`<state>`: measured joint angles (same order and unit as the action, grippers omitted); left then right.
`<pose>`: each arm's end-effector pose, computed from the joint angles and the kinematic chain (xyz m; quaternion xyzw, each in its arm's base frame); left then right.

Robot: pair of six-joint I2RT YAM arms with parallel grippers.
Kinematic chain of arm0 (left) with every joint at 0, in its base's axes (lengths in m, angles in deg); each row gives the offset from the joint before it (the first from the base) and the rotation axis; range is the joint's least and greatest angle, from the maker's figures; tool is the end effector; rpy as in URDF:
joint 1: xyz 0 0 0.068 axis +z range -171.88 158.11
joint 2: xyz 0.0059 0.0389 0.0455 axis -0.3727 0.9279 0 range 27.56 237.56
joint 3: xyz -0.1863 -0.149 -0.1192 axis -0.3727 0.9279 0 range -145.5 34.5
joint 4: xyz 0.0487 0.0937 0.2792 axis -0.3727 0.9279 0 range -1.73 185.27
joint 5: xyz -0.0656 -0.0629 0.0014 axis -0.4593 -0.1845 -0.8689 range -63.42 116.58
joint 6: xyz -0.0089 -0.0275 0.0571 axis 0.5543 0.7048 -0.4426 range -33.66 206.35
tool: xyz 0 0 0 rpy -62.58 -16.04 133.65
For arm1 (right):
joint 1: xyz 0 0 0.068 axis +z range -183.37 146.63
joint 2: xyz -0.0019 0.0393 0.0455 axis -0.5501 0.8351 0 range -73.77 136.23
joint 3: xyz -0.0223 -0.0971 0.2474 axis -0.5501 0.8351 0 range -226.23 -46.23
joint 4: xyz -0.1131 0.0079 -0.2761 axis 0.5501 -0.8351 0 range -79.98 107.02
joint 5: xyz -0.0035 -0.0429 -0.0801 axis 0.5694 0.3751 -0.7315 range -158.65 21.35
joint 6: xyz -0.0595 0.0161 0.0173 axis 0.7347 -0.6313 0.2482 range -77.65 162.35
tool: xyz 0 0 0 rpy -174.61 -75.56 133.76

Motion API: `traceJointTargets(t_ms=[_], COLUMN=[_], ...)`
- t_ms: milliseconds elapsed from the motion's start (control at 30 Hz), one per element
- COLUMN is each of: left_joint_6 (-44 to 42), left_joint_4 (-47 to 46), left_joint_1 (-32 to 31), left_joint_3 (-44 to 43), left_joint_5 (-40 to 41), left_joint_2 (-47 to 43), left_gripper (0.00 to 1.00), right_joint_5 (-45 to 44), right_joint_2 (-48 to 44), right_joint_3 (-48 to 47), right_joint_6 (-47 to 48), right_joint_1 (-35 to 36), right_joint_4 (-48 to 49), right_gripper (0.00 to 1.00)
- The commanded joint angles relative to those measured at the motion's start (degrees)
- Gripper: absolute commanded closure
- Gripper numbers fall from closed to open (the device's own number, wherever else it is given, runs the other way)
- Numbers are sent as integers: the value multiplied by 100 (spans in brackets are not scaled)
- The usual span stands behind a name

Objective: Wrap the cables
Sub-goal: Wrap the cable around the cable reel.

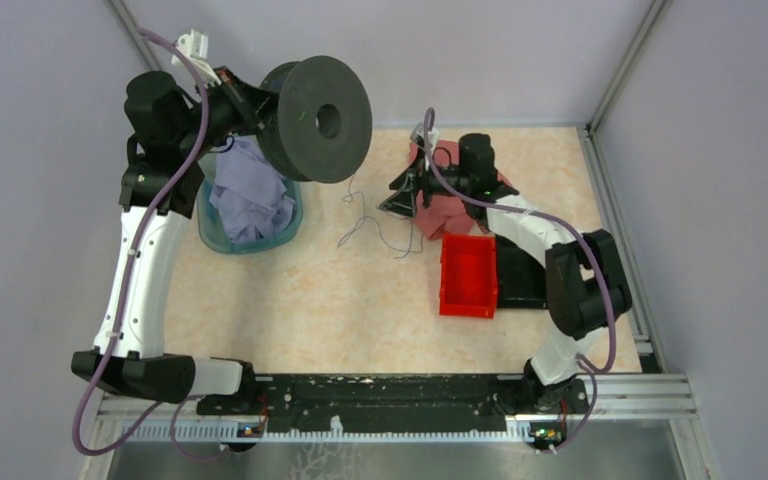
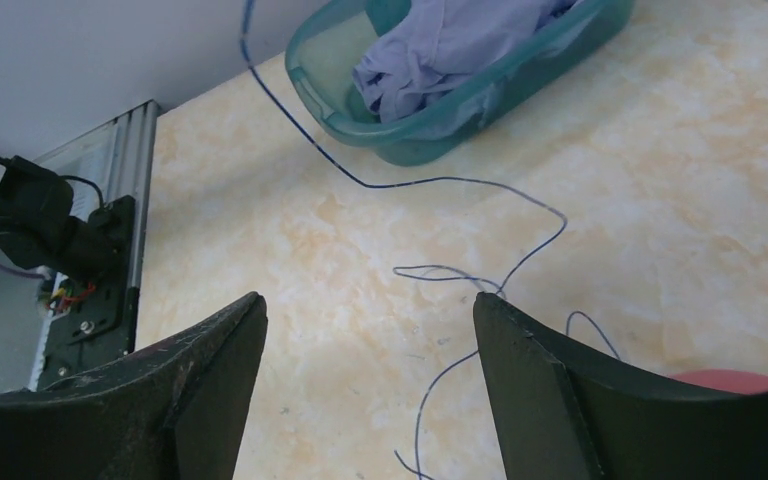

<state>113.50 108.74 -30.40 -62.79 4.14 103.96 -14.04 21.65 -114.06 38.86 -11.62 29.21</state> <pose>0.3169 -0.0667 0.5223 0.0244 0.7043 -0.3437 0.6207 0.3780 0.1943 0.2644 -0.3867 0.6537 0.4738 0.4458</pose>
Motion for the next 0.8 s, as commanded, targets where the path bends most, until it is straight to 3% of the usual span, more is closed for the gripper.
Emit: traceJointTargets(t_ms=[0,167,467,767], left_joint_6=[450,557,622,595], left_joint_4=[-547,-535,-553,-562], left_joint_1=[-105,-194,-221,-221], left_joint_3=[-114,-123,-107,-39], left_joint_5=[-453,-566,-663,-679], left_joint_2=[-131,-106,-124,-133], left_gripper=[100,100,100,100], right_joint_5=[210,9,-810,-905], right_joint_2=[591,1152,1964,2667], right_joint_3=[44,-314,-1105,-2174], right_joint_6=[-883,-1196,-680,-316], right_joint_1=[165,219,274,370], right_joint_4=[1718,1516,354,-536], right_gripper=[24,25,28,30])
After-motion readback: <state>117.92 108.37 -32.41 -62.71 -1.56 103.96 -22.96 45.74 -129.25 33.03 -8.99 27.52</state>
